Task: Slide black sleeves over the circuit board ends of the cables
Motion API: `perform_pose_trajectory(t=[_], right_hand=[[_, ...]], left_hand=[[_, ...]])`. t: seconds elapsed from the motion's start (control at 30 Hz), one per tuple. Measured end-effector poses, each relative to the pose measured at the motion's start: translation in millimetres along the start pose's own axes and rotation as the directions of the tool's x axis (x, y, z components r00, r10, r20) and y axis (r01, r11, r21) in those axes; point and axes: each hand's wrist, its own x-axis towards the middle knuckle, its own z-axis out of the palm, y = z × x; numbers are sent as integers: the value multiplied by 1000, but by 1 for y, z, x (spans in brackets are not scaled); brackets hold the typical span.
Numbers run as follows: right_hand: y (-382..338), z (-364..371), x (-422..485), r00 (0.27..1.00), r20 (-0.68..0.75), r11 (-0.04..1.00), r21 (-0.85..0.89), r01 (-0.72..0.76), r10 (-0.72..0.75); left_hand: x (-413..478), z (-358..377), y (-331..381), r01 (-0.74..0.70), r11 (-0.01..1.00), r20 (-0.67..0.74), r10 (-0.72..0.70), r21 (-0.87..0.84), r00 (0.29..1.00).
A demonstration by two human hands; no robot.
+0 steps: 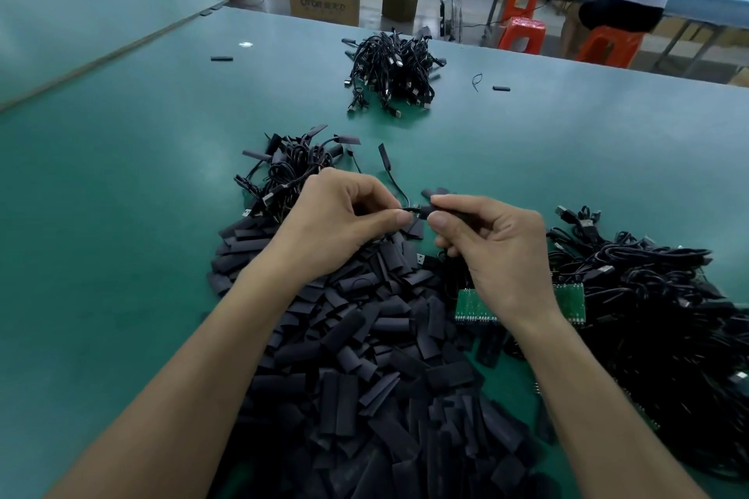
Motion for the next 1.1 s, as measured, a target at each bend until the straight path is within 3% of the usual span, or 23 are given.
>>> perform_pose_trajectory(t=[0.3,0.57,0.77,0.87,1.1], right_hand=[[0,0,-1,1000,22,997,-73,5,-4],[2,6,-3,971,-237,998,63,5,10],[8,10,-6,959,-283,997,-82,11,-34],[10,12,-8,956,-293,988,-154,-16,-30],[1,10,-6,974,-213,997,12,-71,72]], left_hand=[[-1,3,3,42,999,83,-41,-11,996],[-2,12,4,73,990,101,-61,-118,993],[-2,21,2,72,989,56,-65,-130,996],[-3,24,1,72,990,37,-68,-119,997],[-3,21,3,55,997,53,-52,-57,997]])
